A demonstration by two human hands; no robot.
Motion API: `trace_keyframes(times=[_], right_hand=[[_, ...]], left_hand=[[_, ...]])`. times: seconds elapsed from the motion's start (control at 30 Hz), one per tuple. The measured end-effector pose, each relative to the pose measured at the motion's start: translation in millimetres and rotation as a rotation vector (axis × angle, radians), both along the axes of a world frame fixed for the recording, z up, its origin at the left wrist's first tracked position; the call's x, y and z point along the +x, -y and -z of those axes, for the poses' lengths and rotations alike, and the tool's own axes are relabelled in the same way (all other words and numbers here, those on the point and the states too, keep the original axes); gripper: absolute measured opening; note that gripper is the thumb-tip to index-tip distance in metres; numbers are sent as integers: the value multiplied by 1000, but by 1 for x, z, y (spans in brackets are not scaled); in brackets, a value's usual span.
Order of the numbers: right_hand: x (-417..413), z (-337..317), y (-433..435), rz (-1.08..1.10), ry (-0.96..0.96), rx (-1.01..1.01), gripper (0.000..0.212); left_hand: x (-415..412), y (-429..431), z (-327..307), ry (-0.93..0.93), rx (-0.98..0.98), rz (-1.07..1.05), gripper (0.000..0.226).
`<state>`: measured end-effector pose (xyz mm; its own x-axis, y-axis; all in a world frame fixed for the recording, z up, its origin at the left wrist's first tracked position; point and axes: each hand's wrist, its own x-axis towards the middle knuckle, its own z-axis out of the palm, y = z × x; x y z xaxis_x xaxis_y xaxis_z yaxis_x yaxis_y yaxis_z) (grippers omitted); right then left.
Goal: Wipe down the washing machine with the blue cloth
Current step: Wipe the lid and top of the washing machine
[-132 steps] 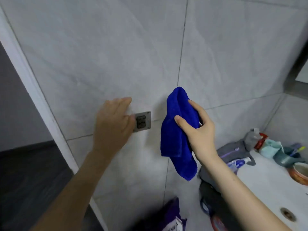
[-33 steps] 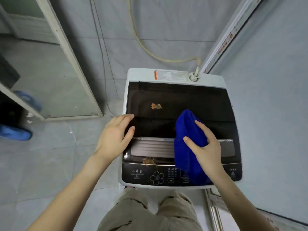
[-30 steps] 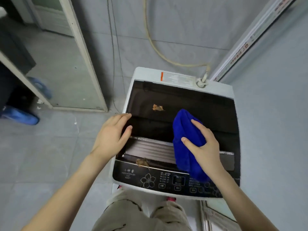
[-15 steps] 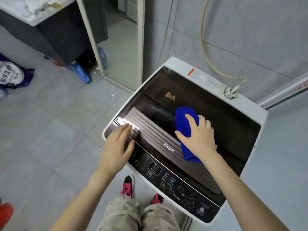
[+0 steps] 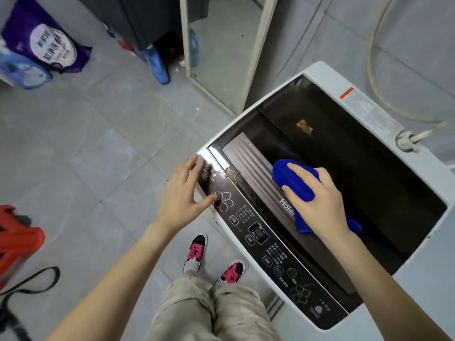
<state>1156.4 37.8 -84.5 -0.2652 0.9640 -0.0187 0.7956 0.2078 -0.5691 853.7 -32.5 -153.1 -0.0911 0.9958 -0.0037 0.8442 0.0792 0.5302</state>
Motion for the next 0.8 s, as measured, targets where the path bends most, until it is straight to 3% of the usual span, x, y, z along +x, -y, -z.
trace_keyframes(times=[0.13, 0.2, 0.33, 0.43, 0.7, 0.8], right_hand=[[-24, 15, 23, -31, 167, -95, 53], [-46, 33, 20, -42, 283, -13, 53], [-113, 48, -29, -86, 323, 169, 49], [-137, 46, -51, -124, 340, 161, 49], [-32, 53, 57, -34, 322, 160, 56], [-48, 58, 42, -82, 336, 227, 49]], left_hand=[[-16, -20, 12, 23, -9, 46, 98], [-22, -26, 19, 68, -50, 76, 101], [-28, -27, 30, 178, -84, 68, 105], [-33, -28, 31, 237, -100, 78, 106], [-41, -31, 36, 358, -71, 67, 106], [-41, -33, 35, 368, -83, 64, 107]])
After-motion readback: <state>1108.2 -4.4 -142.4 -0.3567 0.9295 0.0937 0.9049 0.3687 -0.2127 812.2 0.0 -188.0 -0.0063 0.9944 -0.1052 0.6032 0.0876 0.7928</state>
